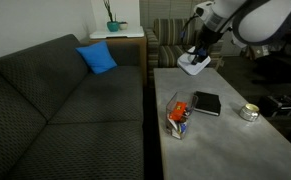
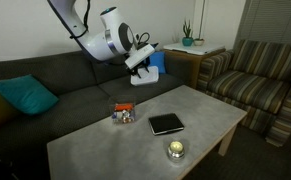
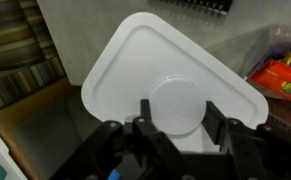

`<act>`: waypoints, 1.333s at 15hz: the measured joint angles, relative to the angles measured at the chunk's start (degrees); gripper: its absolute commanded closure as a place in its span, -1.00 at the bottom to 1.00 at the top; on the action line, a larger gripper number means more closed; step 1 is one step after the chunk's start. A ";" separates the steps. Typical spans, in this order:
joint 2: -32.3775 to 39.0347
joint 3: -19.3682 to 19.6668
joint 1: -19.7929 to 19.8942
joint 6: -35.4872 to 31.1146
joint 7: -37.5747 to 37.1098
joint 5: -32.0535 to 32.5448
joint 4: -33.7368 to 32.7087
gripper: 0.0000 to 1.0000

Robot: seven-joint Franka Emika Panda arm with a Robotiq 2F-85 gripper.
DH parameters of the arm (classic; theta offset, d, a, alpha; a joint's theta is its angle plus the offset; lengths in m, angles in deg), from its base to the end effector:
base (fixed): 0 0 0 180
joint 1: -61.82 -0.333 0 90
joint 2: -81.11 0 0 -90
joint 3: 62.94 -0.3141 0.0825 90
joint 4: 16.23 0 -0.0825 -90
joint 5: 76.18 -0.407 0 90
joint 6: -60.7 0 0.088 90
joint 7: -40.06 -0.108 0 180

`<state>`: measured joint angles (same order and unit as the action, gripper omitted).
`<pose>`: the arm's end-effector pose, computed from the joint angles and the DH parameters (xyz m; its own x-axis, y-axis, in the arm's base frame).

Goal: Put the white lid on the storage bowl then push the button on the lid

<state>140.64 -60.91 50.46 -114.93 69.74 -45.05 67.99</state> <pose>0.7243 0.1662 0.0888 0.2661 0.9414 0.2071 0.7984 -0.3357 0.4999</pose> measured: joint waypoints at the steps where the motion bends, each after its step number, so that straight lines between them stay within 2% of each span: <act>1: 0.48 -3.37 1.84 0.00 3.04 0.01 -1.12 0.42; 4: 3.21 -16.08 9.21 0.63 14.13 -0.17 -3.43 0.42; 6: 5.75 -24.98 14.36 4.58 21.83 -0.61 -4.29 0.42; 8: 8.19 -30.06 17.12 10.56 29.63 -4.43 -6.12 0.42; 11: 10.37 -30.01 16.59 18.30 36.48 -10.85 -9.67 0.42; 15: 12.08 -26.05 13.26 25.93 39.37 -15.82 -14.70 0.42; 19: 13.29 -24.16 10.47 32.17 40.84 -19.00 -19.17 0.42; 20: 13.36 -23.93 9.97 33.21 41.42 -19.63 -19.90 -0.08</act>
<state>154.00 -84.84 60.44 -81.72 111.15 -64.68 48.08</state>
